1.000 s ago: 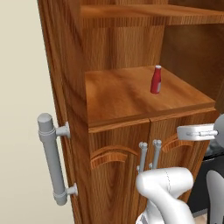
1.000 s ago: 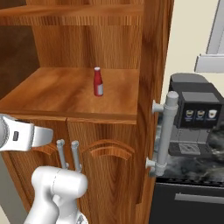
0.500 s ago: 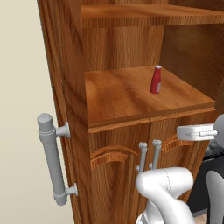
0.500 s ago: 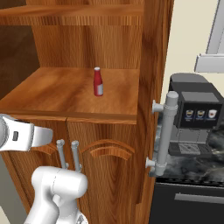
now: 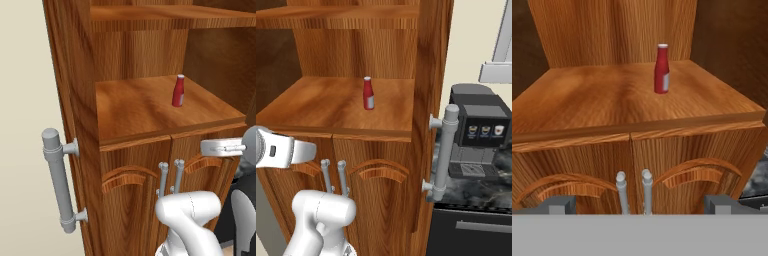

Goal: Take 2 condiments from the cabinet and move them on the counter near the stove.Make sure the condiments are lined up with each other, next to each other.

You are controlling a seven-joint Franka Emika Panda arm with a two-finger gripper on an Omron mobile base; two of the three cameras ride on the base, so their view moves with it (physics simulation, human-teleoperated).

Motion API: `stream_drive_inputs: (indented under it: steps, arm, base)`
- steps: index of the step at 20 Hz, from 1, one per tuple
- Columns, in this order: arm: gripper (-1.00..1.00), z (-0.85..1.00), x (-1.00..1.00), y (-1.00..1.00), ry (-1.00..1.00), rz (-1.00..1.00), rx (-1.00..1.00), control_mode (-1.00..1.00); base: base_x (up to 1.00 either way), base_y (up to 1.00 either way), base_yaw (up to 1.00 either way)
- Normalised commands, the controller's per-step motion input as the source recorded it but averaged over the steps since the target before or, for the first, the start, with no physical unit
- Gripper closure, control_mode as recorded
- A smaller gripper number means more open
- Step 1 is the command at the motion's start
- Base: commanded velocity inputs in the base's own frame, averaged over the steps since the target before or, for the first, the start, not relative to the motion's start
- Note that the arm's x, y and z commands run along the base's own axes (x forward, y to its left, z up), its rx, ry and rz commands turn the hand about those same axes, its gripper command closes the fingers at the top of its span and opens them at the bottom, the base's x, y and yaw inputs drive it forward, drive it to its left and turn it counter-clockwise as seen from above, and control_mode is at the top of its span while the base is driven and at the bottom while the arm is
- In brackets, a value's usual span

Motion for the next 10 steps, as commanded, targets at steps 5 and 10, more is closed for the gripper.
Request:
stream_drive_inputs:
  steps: [5, 10]
  arm:
    - [-1.00, 0.25, 0.07, 0.00, 0.00, -0.08, -0.05, -1.00]
    - [-1.00, 0.20, 0.21, -0.01, -0.03, -0.07, -0.04, -1.00]
  base:
    - [0.00, 0.00, 0.00]
    - [0.00, 0.00, 0.00]
